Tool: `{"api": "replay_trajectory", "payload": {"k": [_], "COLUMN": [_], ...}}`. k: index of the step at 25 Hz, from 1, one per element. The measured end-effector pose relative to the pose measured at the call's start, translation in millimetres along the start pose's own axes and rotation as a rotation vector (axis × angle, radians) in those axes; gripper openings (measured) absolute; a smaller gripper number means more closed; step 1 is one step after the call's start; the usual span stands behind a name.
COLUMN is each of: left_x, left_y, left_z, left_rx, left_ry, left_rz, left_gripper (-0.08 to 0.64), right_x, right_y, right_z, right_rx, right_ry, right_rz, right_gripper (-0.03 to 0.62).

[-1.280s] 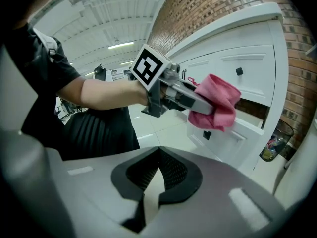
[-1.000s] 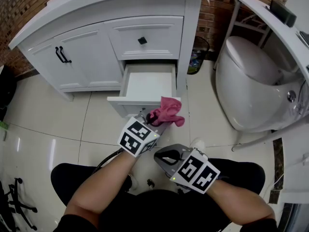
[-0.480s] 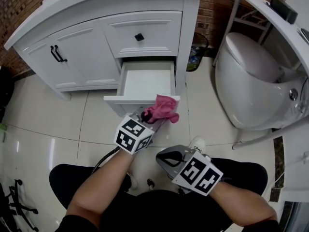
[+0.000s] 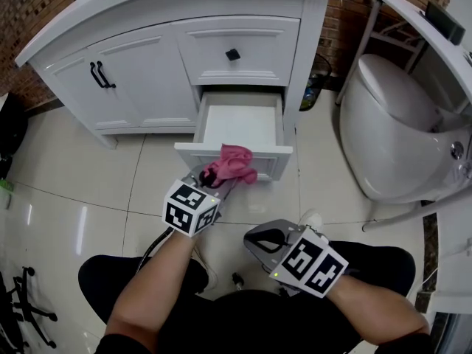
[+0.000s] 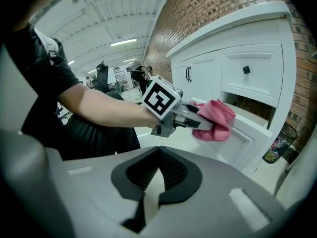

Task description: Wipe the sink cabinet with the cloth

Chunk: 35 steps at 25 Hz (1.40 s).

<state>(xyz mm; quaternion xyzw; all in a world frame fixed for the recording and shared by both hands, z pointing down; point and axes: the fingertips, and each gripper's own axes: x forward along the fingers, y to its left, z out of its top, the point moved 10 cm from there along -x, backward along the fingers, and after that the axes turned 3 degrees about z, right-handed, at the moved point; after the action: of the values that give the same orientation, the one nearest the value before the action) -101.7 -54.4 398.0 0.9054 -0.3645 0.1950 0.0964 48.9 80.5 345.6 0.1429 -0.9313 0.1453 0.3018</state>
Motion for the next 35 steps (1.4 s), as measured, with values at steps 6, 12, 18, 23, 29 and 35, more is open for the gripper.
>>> {"api": "replay_trajectory", "payload": {"k": [6,12,18,23,29,35], "left_x": [-23,-44,-57,-59,-58,-59], "left_y": [29,54,76,84,82,80], "left_z": [-12,-32,-46,-52,-53,-55], "left_rx": [-0.026,-0.087,-0.157,-0.174,-0.18,-0.183], "left_ry": [0.003,0.016,0.009,0.007,0.01,0.02], "left_rz": [0.084,0.152,0.211,0.249,0.256,0.258], "left_gripper": [0.095,0.095,0.094,0.094,0.094,0.094], "right_x": [11,19,24,25,19,16], "right_y": [7,8,5,3,2,4], "right_z": [12,17,16,11,11,10], "right_rx": [-0.023,-0.031,-0.021,-0.017,-0.012,-0.016], "right_ry": [0.007,0.019,0.03,0.037,0.025,0.017], "right_rz": [0.019,0.02,0.013,0.01,-0.001,0.001], "right_gripper": [0.006,0.006,0.006,0.006,0.006,0.006]}}
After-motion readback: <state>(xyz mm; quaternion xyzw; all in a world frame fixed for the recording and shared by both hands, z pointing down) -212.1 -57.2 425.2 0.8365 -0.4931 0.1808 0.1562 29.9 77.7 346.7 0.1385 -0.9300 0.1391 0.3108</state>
